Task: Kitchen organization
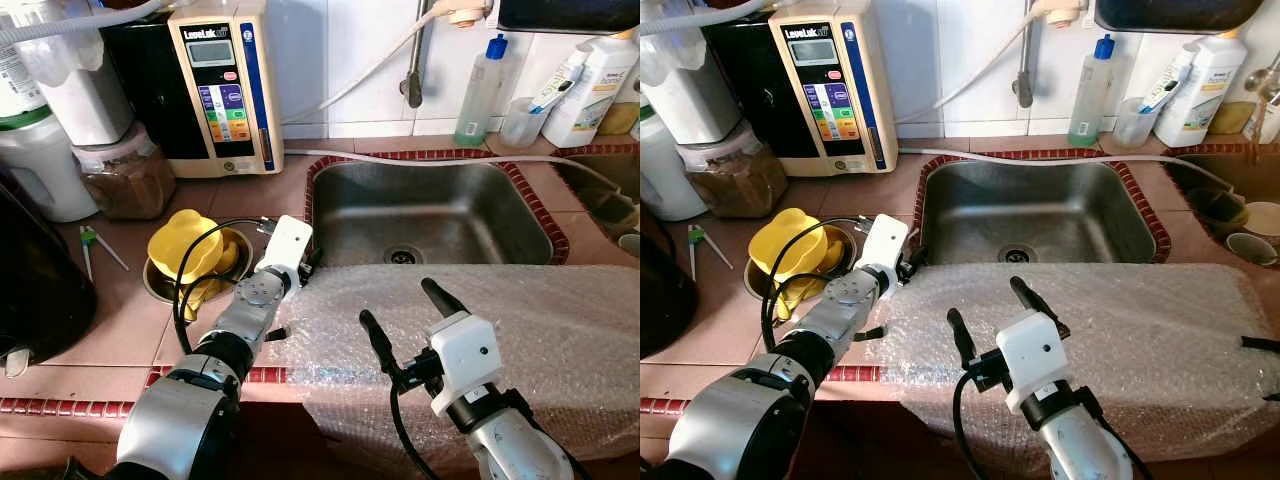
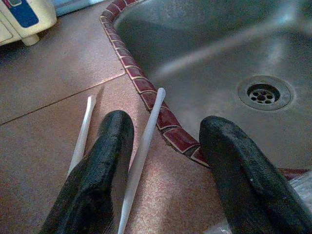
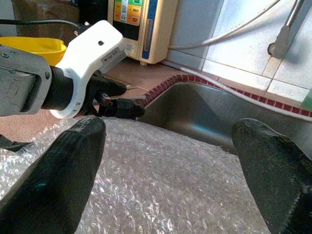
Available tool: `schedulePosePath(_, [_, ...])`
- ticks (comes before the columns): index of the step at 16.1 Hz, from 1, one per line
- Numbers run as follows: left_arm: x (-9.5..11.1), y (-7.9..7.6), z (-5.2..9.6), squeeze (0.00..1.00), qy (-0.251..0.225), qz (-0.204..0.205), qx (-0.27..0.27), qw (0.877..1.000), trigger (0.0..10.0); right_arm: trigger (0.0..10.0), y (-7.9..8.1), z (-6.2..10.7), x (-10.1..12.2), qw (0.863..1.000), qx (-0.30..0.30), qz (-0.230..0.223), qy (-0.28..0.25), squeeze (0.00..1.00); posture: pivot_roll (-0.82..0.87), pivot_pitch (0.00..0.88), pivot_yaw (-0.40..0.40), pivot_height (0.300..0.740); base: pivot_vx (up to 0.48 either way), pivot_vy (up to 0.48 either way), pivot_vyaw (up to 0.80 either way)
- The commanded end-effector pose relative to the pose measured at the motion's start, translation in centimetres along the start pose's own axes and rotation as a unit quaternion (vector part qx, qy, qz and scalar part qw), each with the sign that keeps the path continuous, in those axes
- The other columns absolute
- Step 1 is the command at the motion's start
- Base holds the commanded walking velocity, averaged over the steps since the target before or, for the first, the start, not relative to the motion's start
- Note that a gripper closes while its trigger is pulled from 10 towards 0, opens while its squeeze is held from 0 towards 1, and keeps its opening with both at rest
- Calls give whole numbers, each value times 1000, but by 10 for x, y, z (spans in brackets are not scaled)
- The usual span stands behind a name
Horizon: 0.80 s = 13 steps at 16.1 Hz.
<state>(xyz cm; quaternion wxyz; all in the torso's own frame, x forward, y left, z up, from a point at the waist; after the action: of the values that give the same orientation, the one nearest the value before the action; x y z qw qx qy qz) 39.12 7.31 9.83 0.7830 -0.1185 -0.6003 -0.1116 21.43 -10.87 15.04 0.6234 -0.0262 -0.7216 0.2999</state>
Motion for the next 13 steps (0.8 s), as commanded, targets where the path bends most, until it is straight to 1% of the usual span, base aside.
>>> schedulePosePath(1, [-17, 14, 5, 0, 43, -3, 25, 999, 0, 10000, 0, 1, 3, 1000, -1, -1, -1, 0, -52, 36, 78, 740, 0, 0, 0])
schedulePosePath(5, [-20, 15, 5, 0, 50, -5, 27, 998, 0, 10000, -1, 1, 3, 1000, -1, 2, 0, 0, -53, 31, 81, 740, 0, 0, 0])
schedulePosePath(13, [-15, 19, 5, 0, 34, -4, 37, 999, 0, 10000, 0, -1, 3, 1000, -3, 5, 0, 0, -46, 26, 82, 740, 0, 0, 0])
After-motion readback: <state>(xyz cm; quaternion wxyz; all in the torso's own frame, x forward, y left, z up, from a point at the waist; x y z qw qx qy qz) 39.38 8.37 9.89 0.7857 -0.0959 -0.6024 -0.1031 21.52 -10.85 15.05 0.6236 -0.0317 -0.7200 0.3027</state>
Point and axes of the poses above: a point about 5 cm out from each wrist's last joint towards the gripper, its own z axis pointing back from the gripper into the wrist, its own x axis along the axis of the wrist's last joint, y = z × x, the point moved 2 cm from there along -z, pointing out of the wrist towards the gripper, and after that the axes turned 15 degrees about z, right-handed, at the moved point
